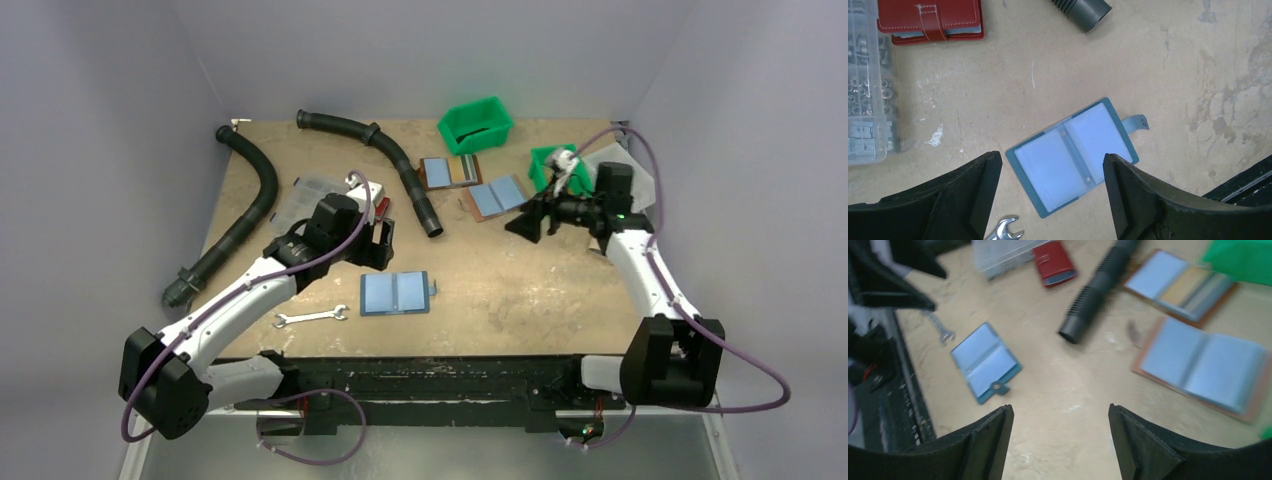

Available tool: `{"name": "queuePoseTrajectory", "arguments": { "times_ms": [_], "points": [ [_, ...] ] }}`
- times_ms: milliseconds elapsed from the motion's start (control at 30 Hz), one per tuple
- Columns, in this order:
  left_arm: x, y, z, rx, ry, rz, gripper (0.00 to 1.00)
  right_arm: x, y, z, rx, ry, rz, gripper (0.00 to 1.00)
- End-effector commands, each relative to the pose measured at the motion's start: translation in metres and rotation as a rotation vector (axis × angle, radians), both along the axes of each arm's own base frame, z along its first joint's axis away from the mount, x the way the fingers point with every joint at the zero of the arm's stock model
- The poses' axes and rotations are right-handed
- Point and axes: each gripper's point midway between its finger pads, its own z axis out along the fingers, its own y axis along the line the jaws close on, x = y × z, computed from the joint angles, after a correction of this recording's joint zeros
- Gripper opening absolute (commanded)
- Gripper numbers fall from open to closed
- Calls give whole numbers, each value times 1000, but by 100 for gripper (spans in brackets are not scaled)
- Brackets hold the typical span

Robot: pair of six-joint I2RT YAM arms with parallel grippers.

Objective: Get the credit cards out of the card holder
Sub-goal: Move the card holder to the center of the board.

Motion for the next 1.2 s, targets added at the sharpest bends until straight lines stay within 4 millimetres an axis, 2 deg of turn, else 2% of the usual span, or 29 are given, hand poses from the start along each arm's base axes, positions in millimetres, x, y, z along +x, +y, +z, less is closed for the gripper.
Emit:
{"name": "queuePoseTrajectory", "arguments": {
  "times_ms": [0,67,233,333,500,667,867,933,1033,1167],
  "points": [
    [7,4,-2,35,-5,7,79,-17,71,-5,-89,-87,190,80],
    [10,11,-4,63,-16,33,79,-26,96,-18,-127,-79,253,80],
    [15,29,-1,132,-49,108,80,-51,142,-55,-261,-81,400,80],
    [17,36,3,147,-74,136,80,-65,161,-74,-356,-108,482,80],
    [19,41,7,155,-92,158,80,-80,181,-102,-464,-128,556,80],
    [20,45,10,160,-107,178,80,-62,195,-114,-527,-103,413,75],
    [19,47,17,151,-127,188,80,-66,205,-137,-579,-60,387,72],
    [19,47,18,148,-131,189,80,-63,206,-143,-610,-54,363,68],
    [19,47,18,146,-131,187,80,-57,205,-147,-643,-49,330,60],
    [19,46,19,140,-133,183,80,-53,208,-143,-632,-56,315,36]
  ]
}}
